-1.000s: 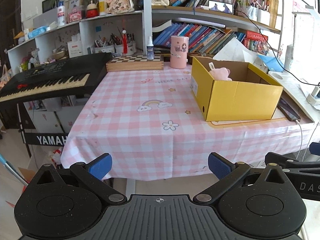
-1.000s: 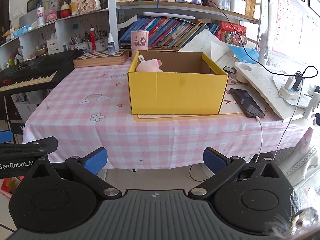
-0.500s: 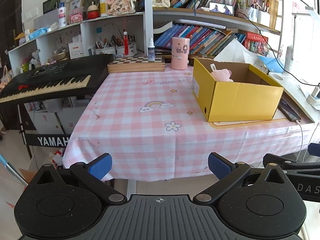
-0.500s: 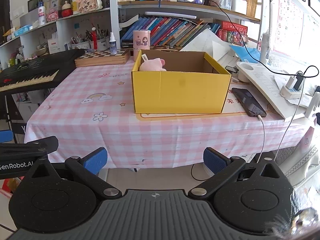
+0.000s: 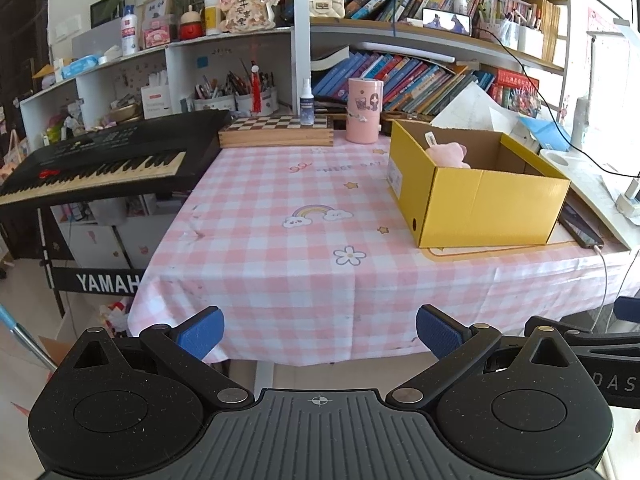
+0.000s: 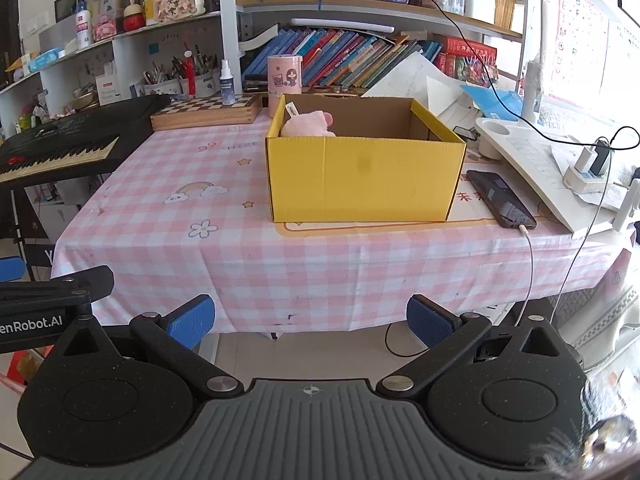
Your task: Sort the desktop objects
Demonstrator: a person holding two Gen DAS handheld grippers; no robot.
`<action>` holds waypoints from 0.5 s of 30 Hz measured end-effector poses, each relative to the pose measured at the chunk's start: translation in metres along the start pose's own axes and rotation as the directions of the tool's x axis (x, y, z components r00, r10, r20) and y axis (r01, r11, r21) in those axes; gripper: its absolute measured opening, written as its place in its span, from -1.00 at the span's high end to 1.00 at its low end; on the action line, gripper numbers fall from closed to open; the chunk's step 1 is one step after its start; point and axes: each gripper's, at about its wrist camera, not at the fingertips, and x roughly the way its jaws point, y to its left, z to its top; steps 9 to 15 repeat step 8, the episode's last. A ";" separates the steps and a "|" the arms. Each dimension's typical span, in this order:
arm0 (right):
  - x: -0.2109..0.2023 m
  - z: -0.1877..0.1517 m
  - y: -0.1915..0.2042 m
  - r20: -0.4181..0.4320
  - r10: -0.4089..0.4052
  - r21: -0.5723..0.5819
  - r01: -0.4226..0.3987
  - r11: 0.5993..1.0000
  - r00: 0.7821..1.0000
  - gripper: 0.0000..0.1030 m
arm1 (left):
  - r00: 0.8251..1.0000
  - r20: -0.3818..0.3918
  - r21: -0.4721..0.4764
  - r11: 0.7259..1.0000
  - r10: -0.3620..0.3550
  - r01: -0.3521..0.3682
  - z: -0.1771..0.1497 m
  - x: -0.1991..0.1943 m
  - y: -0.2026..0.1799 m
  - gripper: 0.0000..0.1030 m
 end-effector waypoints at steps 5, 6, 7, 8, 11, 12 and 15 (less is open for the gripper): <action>0.003 0.001 -0.003 -0.015 -0.007 0.005 0.007 1.000 1.000 -1.00 | 1.000 0.001 -0.012 1.000 -0.015 0.015 -0.001 0.001 0.000 -1.00; 0.003 0.001 -0.003 -0.017 -0.006 0.004 0.006 1.000 1.000 -1.00 | 1.000 -0.001 -0.012 1.000 -0.015 0.015 -0.001 0.002 0.000 -1.00; 0.004 0.001 -0.004 -0.018 -0.005 0.003 0.005 1.000 1.000 -1.00 | 1.000 -0.003 -0.013 1.000 -0.014 0.014 -0.001 0.003 0.000 -1.00; 0.004 0.001 -0.004 -0.021 -0.004 0.003 0.004 1.000 1.000 -1.00 | 1.000 -0.005 -0.015 1.000 -0.014 0.014 0.000 0.003 0.000 -1.00; 0.004 0.001 -0.004 -0.021 -0.004 0.003 0.004 1.000 1.000 -1.00 | 1.000 -0.005 -0.015 1.000 -0.014 0.014 0.000 0.003 0.000 -1.00; 0.004 0.001 -0.004 -0.021 -0.004 0.003 0.004 1.000 1.000 -1.00 | 1.000 -0.005 -0.015 1.000 -0.014 0.014 0.000 0.003 0.000 -1.00; 0.004 0.001 -0.004 -0.021 -0.004 0.003 0.004 1.000 1.000 -1.00 | 1.000 -0.005 -0.015 1.000 -0.014 0.014 0.000 0.003 0.000 -1.00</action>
